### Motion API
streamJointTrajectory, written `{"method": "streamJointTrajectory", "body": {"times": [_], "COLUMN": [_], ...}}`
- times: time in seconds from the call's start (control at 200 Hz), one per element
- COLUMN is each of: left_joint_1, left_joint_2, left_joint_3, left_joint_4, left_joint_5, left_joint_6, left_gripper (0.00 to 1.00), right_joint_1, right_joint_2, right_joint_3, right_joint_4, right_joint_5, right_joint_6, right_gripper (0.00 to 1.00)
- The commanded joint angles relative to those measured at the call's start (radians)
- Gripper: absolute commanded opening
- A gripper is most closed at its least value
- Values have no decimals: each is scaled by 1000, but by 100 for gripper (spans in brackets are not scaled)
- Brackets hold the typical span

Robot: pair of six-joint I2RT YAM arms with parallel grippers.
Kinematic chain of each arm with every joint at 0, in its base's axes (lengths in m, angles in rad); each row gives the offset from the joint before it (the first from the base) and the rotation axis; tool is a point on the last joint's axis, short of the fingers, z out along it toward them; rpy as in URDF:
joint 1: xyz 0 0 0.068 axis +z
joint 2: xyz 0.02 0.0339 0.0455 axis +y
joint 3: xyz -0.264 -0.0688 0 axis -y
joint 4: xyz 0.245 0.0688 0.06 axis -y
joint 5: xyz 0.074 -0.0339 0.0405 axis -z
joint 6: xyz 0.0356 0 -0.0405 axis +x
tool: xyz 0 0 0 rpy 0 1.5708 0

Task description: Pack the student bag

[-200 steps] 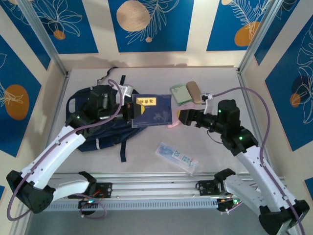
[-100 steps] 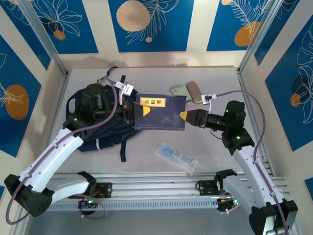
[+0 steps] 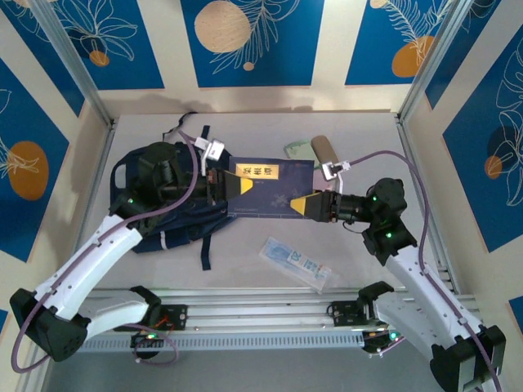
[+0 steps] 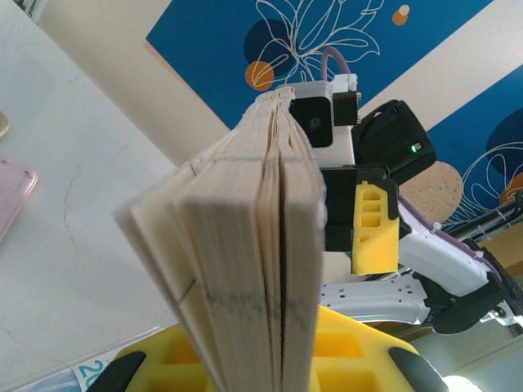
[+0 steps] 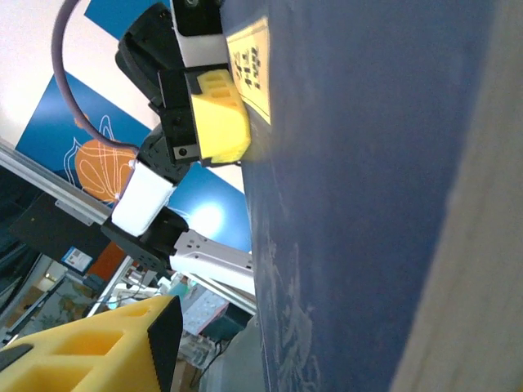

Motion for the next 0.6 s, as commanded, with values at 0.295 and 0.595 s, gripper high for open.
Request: {"method": "streamJointTrajectory", "body": {"times": [0.295, 0.595], "left_joint_1": [11, 19], "left_joint_2": [-17, 20], "left_joint_3": [-45, 13], "left_joint_4": [127, -102], "left_joint_5": [65, -65], "left_joint_6": [-50, 63], "left_gripper": [0, 34], "right_joint_1": [-48, -46], "right_joint_2": [-19, -82], "right_joint_3": [-38, -15], "right_joint_4": [27, -173], "right_joint_5": [113, 234], "right_joint_6": [19, -102], "right_gripper": [46, 0]}}
